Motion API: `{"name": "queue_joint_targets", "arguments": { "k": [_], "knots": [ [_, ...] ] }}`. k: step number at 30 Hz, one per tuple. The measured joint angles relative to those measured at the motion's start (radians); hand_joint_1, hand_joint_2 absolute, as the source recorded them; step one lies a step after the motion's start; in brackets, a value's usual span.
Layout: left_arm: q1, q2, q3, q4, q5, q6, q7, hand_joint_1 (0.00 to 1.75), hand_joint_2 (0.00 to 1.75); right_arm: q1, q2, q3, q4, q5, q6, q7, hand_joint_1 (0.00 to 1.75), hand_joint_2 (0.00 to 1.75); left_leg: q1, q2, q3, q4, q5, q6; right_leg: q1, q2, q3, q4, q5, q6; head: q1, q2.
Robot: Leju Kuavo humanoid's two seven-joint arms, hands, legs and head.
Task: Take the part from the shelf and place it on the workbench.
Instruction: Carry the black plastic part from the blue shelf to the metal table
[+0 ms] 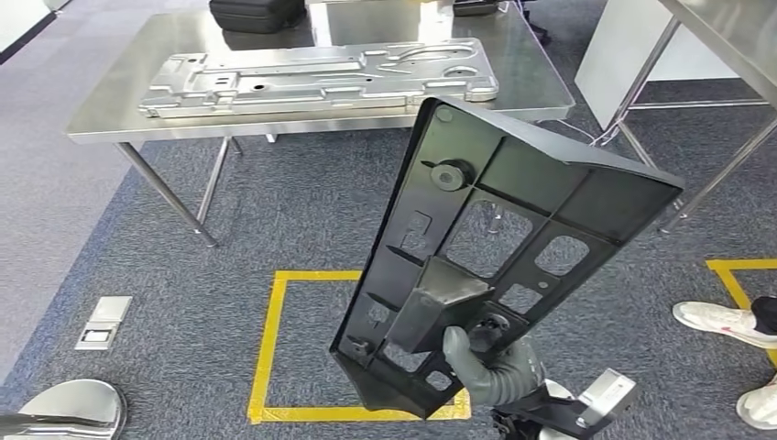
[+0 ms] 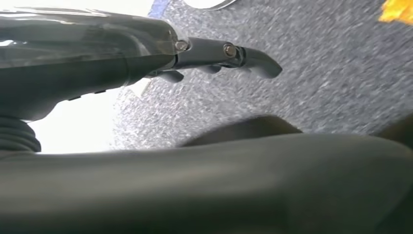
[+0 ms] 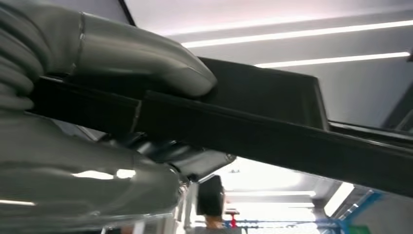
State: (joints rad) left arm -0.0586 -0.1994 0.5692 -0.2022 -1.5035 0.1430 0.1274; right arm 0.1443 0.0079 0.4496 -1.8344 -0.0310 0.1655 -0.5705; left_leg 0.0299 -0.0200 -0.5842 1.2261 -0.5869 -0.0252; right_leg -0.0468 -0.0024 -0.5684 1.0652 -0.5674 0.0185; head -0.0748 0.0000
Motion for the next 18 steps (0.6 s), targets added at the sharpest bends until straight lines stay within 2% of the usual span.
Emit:
{"name": "queue_joint_targets", "arguments": {
  "k": [2, 3, 4, 5, 6, 7, 8, 9, 10, 13, 14, 15, 17, 18],
  "knots": [
    [0.002, 0.000, 0.000, 0.000, 0.002, 0.000, -0.001, 0.00, 1.75, 0.001, 0.000, -0.004, -0.007, 0.014, -0.011, -0.003, 1.75, 1.75, -0.002, 0.009, -0.092, 0.093, -0.056, 0.000, 0.002, -0.005, 0.027, -0.002, -0.022, -0.003, -0.001, 0.000],
    [0.004, 0.000, 0.000, 0.000, 0.002, 0.000, -0.001, 0.00, 1.75, 0.001, 0.000, -0.007, -0.011, 0.019, -0.015, -0.005, 1.75, 1.75, -0.004, 0.010, -0.122, 0.107, -0.081, 0.003, 0.003, -0.005, 0.043, -0.003, -0.035, -0.004, -0.001, 0.000],
    [0.005, 0.000, 0.000, 0.000, 0.003, 0.000, -0.002, 0.00, 1.75, 0.001, 0.000, -0.010, -0.016, 0.023, -0.019, -0.007, 1.75, 1.75, -0.007, 0.010, -0.140, 0.095, -0.090, 0.009, 0.004, -0.005, 0.061, -0.003, -0.048, -0.004, -0.001, 0.000],
    [0.006, 0.000, 0.001, 0.000, 0.003, 0.000, -0.002, 0.00, 1.75, 0.001, 0.000, -0.015, -0.021, 0.025, -0.022, -0.008, 1.75, 1.75, -0.013, 0.010, -0.147, 0.061, -0.074, 0.019, 0.006, -0.005, 0.081, -0.003, -0.062, -0.004, -0.001, 0.000],
    [0.007, 0.000, 0.001, 0.000, 0.004, 0.000, -0.002, 0.00, 1.75, 0.001, -0.001, -0.020, -0.027, 0.027, -0.025, -0.009, 1.75, 1.75, -0.020, 0.010, -0.148, 0.009, -0.026, 0.034, 0.008, -0.006, 0.100, -0.005, -0.077, -0.003, -0.001, 0.000],
    [0.008, 0.000, 0.002, 0.000, 0.004, 0.000, -0.002, 0.00, 1.75, 0.000, -0.002, -0.024, -0.032, 0.029, -0.029, -0.009, 1.75, 1.75, -0.030, 0.008, -0.149, -0.039, 0.038, 0.050, 0.010, -0.007, 0.119, -0.006, -0.091, 0.000, 0.000, 0.000],
    [0.010, 0.001, 0.004, 0.000, 0.005, 0.000, -0.002, 0.00, 1.75, 0.001, -0.003, -0.029, -0.036, 0.031, -0.032, -0.010, 1.75, 1.75, -0.040, 0.006, -0.148, -0.073, 0.089, 0.066, 0.012, -0.004, 0.134, -0.008, -0.104, 0.005, 0.000, 0.000],
    [0.012, 0.001, 0.006, 0.000, 0.007, 0.000, -0.002, 0.00, 1.75, 0.001, -0.005, -0.034, -0.040, 0.034, -0.034, -0.010, 1.75, 1.75, -0.047, 0.004, -0.146, -0.092, 0.125, 0.075, 0.013, -0.002, 0.147, -0.011, -0.116, 0.011, 0.000, 0.000],
    [0.014, 0.001, 0.008, 0.000, 0.009, 0.000, -0.002, 0.00, 1.75, 0.002, -0.007, -0.039, -0.043, 0.035, -0.036, -0.010, 1.75, 1.75, -0.052, 0.001, -0.144, -0.093, 0.133, 0.077, 0.015, 0.000, 0.159, -0.016, -0.125, 0.018, 0.000, 0.000],
    [0.006, -0.001, 0.010, 0.000, 0.010, 0.001, -0.002, 0.00, 1.75, 0.000, -0.011, -0.049, -0.060, 0.038, -0.038, -0.011, 1.75, 1.75, -0.047, 0.001, -0.116, -0.113, 0.114, 0.073, 0.019, 0.001, 0.188, -0.029, -0.149, 0.031, 0.000, 0.000],
    [0.002, -0.001, 0.011, 0.000, 0.010, 0.001, -0.003, 0.00, 1.75, -0.002, -0.012, -0.051, -0.065, 0.038, -0.038, -0.012, 1.75, 1.75, -0.044, 0.001, -0.104, -0.124, 0.109, 0.076, 0.021, 0.000, 0.178, -0.003, -0.163, 0.033, 0.000, 0.000],
    [0.000, -0.002, 0.011, 0.000, 0.010, 0.001, -0.003, 0.00, 1.75, -0.003, -0.014, -0.054, -0.067, 0.038, -0.038, -0.012, 1.75, 1.75, -0.042, 0.002, -0.092, -0.132, 0.105, 0.079, 0.023, 0.000, 0.151, 0.046, -0.183, 0.034, 0.000, 0.000],
    [-0.001, -0.003, 0.012, 0.000, 0.010, 0.001, -0.003, 0.00, 1.75, 0.001, -0.017, -0.058, -0.068, 0.038, -0.038, -0.013, 1.75, 1.75, -0.045, 0.001, -0.074, -0.139, 0.091, 0.086, 0.028, 0.001, 0.059, 0.177, -0.214, 0.034, 0.001, 0.000],
    [0.001, -0.003, 0.012, 0.000, 0.010, 0.000, -0.002, 0.00, 1.75, 0.004, -0.019, -0.061, -0.068, 0.038, -0.038, -0.013, 1.75, 1.75, -0.048, 0.000, -0.065, -0.139, 0.083, 0.089, 0.031, 0.001, 0.017, 0.220, -0.209, 0.032, 0.001, 0.000]
  ]
}}
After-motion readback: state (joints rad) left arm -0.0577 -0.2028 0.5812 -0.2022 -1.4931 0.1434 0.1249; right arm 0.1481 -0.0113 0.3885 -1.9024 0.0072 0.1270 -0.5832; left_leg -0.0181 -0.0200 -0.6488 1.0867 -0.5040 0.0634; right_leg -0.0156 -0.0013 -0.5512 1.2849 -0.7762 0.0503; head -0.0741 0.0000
